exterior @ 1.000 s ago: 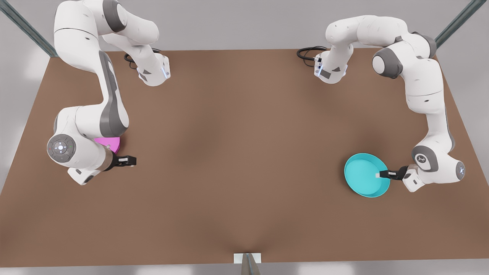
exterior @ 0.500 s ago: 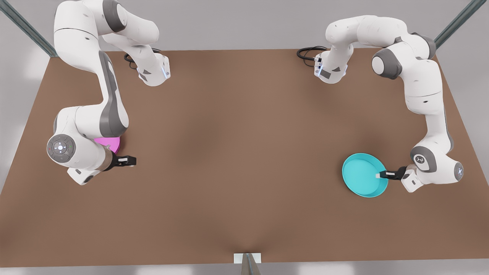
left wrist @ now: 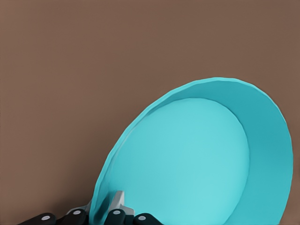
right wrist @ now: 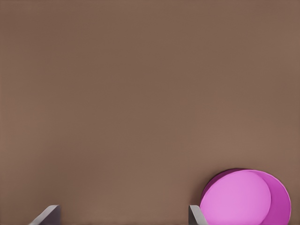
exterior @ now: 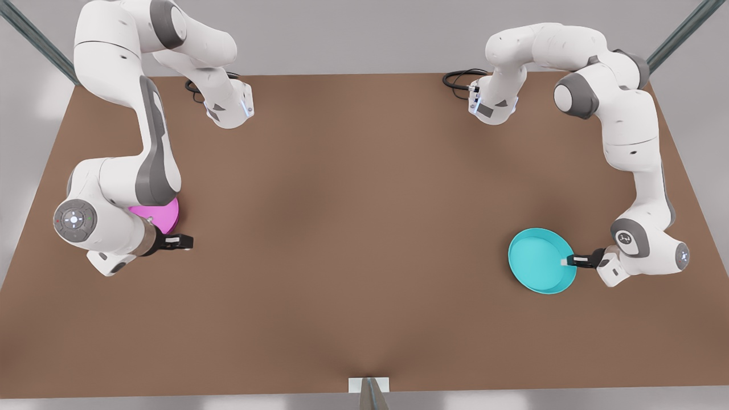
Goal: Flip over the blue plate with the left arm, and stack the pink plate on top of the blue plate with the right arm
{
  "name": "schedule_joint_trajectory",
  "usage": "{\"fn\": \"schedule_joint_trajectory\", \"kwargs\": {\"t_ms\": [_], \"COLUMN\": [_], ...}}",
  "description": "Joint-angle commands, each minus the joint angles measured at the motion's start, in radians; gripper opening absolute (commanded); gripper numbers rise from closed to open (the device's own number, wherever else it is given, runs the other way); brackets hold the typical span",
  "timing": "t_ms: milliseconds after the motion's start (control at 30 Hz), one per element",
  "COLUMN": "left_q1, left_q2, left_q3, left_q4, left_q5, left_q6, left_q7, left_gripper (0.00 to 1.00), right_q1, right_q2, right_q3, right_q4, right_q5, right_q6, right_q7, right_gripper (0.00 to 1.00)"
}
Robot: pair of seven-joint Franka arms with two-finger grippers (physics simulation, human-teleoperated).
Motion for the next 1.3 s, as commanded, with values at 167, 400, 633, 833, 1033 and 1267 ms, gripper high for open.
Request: {"fn": "schedule_joint_trajectory", "kwargs": {"t_ms": [167, 400, 633, 833, 1033, 1267], "left_q1": [0.0, -0.001, -0.003, -0.006, -0.006, -0.224], "left_q2": [-0.006, -0.011, -0.049, -0.06, -0.081, -0.115], "left_q3": [0.003, 0.008, 0.005, -0.038, -0.127, -0.11], "left_q4": [0.003, 0.067, 0.116, 0.215, 0.25, 0.265], "left_q5": [-0.012, -0.007, 0.068, 0.211, 0.358, 0.511], "left_q6": [-0.009, -0.077, -0.161, -0.298, -0.344, -0.417], "left_q7": [-0.002, -0.011, -0.077, -0.202, -0.308, -0.513], "left_gripper": [0.24, 0.22, 0.21, 0.21, 0.21, 0.21], "right_q1": [-0.038, -0.041, -0.03, -0.037, -0.023, -0.027], "right_q2": [0.0, -0.002, -0.002, 0.0, 0.0, 0.0], "right_q3": [0.002, 0.0, 0.002, 0.002, 0.003, 0.005], "right_q4": [0.029, 0.029, 0.029, 0.029, 0.029, 0.029], "right_q5": [0.002, 0.0, 0.0, -0.003, 0.0, 0.003], "right_q6": [-0.006, -0.008, -0.011, -0.031, -0.031, -0.031], "right_q7": [-0.001, -0.001, 0.0, -0.001, 0.0, -0.001], "right_gripper": [1.0, 1.0, 1.0, 1.0, 1.0, 1.0]}}
